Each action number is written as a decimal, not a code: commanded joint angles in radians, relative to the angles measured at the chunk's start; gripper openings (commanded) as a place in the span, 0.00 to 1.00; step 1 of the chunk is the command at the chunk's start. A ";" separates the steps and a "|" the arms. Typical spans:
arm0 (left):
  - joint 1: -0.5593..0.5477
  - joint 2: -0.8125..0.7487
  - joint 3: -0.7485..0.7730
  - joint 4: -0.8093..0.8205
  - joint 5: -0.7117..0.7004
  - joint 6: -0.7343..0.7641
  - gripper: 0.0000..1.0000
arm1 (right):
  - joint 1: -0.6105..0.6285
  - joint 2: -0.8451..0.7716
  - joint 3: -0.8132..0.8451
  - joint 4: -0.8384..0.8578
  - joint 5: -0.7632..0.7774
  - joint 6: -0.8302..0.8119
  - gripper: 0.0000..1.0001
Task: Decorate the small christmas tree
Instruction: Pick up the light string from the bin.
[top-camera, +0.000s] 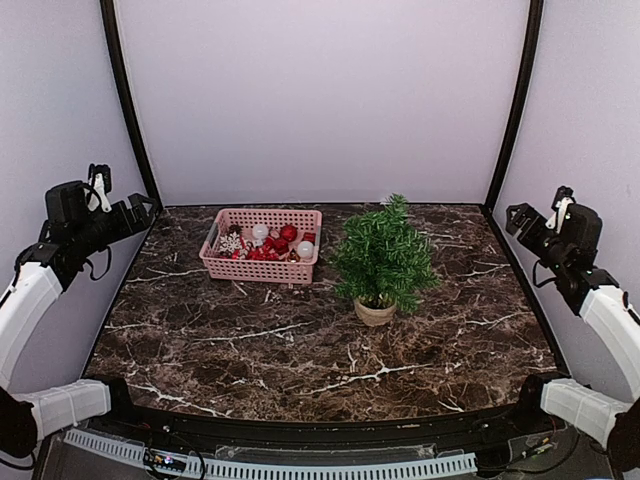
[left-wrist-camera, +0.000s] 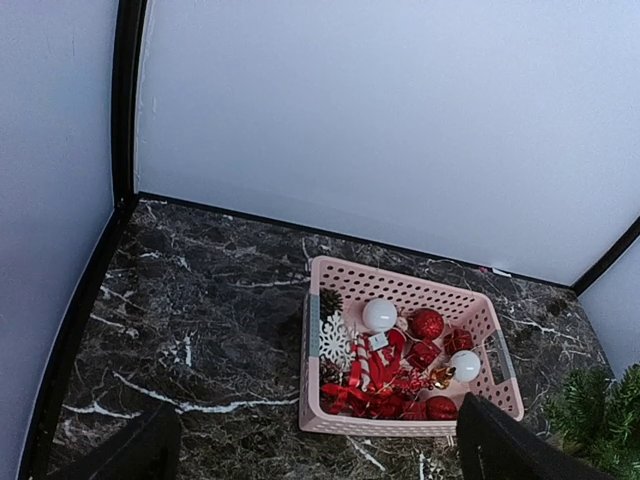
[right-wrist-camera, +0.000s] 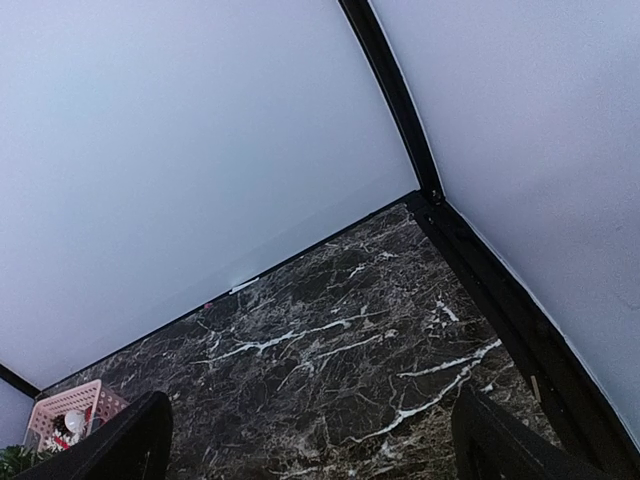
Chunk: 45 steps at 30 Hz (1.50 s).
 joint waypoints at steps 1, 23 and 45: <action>-0.003 0.018 0.018 -0.030 0.008 -0.022 0.99 | -0.002 -0.013 0.025 0.006 -0.062 -0.031 0.99; -0.153 -0.112 -0.171 0.019 0.105 -0.244 0.96 | 0.228 -0.035 0.047 0.094 -0.360 -0.021 0.99; -0.285 0.442 -0.056 0.272 -0.081 -0.125 0.89 | 0.595 0.097 0.117 0.110 -0.078 -0.101 0.99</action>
